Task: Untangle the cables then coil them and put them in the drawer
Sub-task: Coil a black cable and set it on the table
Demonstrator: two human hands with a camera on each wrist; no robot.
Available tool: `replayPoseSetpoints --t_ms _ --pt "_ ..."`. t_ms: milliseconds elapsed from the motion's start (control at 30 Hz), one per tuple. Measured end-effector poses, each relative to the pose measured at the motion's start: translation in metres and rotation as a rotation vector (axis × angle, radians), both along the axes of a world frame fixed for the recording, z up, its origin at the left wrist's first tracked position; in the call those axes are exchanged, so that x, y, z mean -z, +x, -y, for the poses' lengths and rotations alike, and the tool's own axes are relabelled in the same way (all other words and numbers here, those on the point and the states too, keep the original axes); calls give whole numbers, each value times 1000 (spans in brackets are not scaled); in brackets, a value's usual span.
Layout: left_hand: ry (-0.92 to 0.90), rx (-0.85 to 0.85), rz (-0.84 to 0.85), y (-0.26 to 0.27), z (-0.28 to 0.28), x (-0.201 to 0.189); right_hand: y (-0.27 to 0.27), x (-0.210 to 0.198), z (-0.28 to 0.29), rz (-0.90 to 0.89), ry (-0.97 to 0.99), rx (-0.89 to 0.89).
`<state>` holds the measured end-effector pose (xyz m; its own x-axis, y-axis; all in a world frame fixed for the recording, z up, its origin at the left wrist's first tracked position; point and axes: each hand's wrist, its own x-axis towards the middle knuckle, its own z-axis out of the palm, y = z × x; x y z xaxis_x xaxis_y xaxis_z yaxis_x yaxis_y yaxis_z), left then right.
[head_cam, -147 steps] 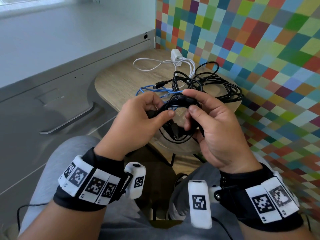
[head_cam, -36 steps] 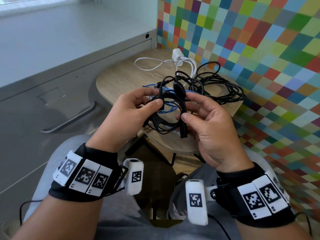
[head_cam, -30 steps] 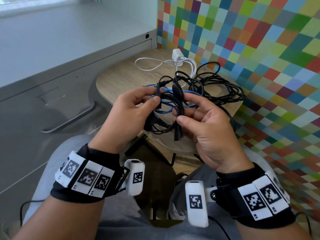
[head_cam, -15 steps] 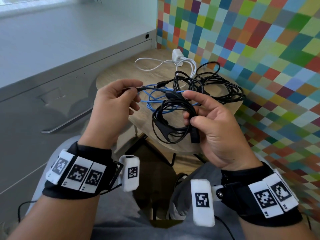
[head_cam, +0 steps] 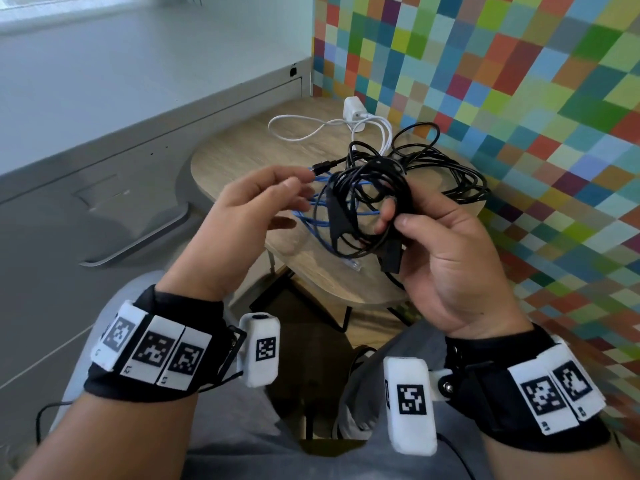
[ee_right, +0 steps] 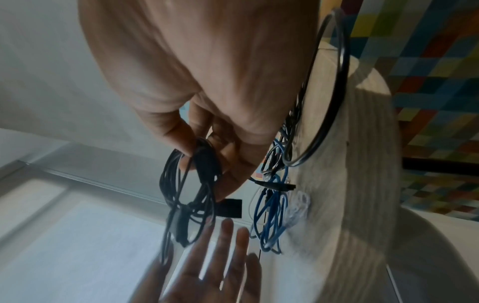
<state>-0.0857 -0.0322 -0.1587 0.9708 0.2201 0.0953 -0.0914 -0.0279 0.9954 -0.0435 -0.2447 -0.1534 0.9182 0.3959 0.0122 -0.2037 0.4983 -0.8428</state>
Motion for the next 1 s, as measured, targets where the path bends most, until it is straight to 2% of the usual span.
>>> replayPoseSetpoints --t_ms 67,133,200,267,367,433,500,633,733,867,1000 --pt "-54 67 71 -3 5 -1 -3 1 -2 17 -35 -49" --pt "-60 205 107 -6 9 -1 -7 3 -3 32 -69 -110" --pt "10 331 76 -8 12 0 -9 4 -3 62 -97 -166" --pt "102 382 36 -8 15 1 -9 5 -2 68 -101 -207" --pt "166 347 72 -6 15 1 -6 4 0 48 -86 -204" --pt "273 285 140 -5 14 0 -4 5 2 47 -84 -182" --pt "300 210 150 -4 12 0 -3 6 3 28 -72 -159" --pt "183 106 101 -4 14 0 -1 5 2 12 -53 -153" --pt "58 141 106 -3 18 -1 0 8 -1 8 -123 -108" --pt "-51 162 114 -2 23 -1 0 17 -5 205 -355 0" --pt "-121 120 133 -3 27 -2 -3 17 -5 325 -444 37"
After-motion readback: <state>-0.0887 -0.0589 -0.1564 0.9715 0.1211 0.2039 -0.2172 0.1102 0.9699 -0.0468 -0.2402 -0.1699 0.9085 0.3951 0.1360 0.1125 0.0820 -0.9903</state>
